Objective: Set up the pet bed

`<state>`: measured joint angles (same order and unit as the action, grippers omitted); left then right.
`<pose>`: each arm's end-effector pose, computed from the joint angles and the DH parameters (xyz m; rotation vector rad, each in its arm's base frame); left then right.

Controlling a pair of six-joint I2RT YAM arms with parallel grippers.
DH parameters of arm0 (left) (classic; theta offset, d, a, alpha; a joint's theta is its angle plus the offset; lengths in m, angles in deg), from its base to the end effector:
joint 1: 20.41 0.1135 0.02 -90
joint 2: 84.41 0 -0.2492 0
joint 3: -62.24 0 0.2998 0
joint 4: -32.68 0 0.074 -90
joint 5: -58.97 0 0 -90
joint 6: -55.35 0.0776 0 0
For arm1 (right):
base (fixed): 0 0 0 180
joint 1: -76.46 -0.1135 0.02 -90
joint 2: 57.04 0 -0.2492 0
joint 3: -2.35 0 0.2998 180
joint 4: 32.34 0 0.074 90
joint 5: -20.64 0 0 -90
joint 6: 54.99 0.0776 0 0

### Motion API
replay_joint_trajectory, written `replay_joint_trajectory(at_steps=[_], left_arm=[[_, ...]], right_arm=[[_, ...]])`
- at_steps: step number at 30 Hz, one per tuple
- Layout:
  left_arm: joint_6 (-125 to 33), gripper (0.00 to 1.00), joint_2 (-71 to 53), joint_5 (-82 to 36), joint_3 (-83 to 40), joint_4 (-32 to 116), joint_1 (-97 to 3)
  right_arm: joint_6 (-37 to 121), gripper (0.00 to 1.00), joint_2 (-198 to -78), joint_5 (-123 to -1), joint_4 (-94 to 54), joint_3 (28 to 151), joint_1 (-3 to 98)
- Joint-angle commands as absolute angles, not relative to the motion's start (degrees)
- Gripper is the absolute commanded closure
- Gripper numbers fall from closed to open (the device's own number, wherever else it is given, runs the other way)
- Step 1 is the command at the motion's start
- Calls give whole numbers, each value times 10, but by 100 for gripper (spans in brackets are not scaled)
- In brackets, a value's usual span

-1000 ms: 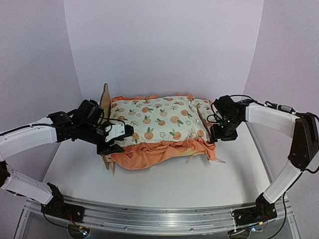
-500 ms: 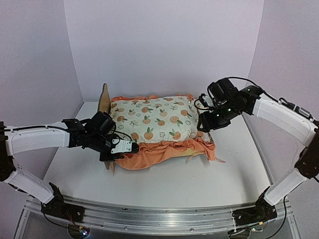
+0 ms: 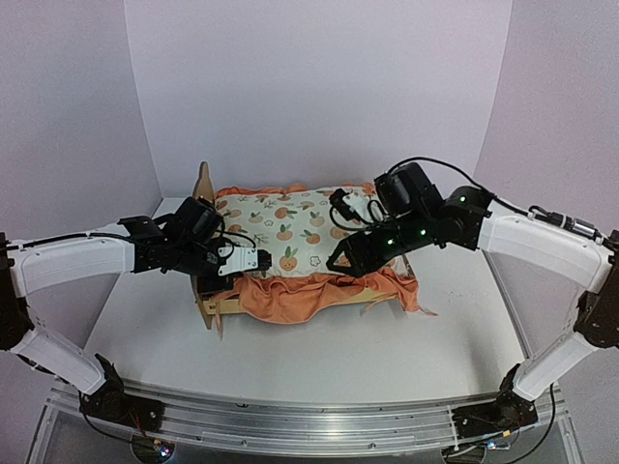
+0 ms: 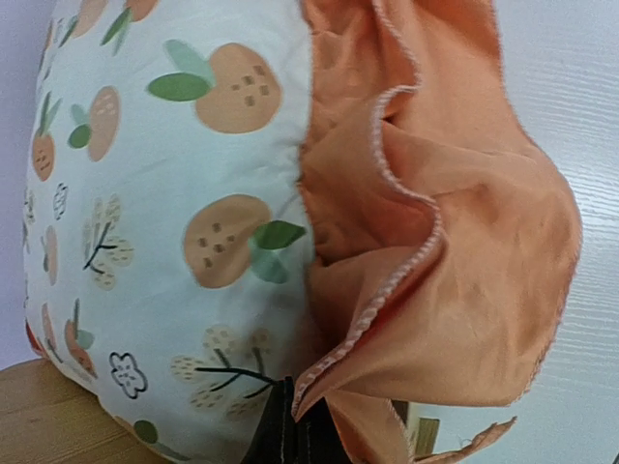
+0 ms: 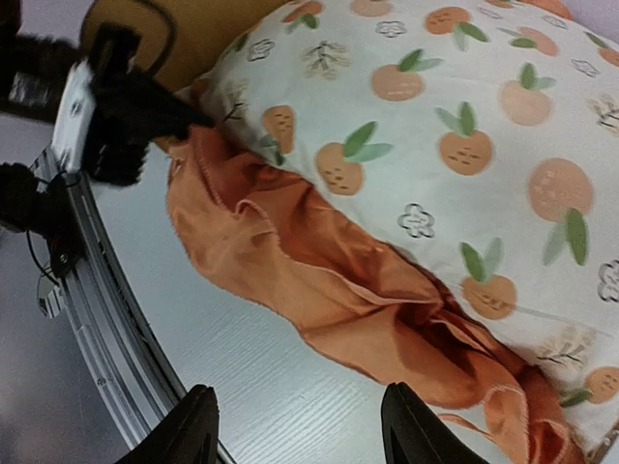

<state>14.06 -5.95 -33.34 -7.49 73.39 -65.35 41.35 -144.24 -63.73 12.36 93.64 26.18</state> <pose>0.2606 -0.2556 0.1970 1.7628 1.6788 0.0786 0.2636 0.3292 0.2854 -0.9304 2.1639 0.6155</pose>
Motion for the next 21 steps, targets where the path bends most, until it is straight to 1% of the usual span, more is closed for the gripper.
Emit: replay_joint_trajectory(at_steps=[1,4,7,14,18,21], left_arm=[[122,100,-52,-346,-125,695,-626],[124,100,-48,-351,-136,678,-618],[122,100,-41,-355,-149,666,-615],[112,100,-33,-354,-158,648,-614],[97,100,-24,-350,-187,647,-614],[77,100,-15,-343,-209,656,-614]], right_arm=[[389,41,-1433,-590,-51,872,212],[402,42,-1453,-590,-140,840,178],[411,44,-1496,-592,-225,834,144],[438,51,-1631,-672,-338,899,93],[466,52,-1700,-703,-387,947,83],[479,55,-1747,-744,-414,983,83]])
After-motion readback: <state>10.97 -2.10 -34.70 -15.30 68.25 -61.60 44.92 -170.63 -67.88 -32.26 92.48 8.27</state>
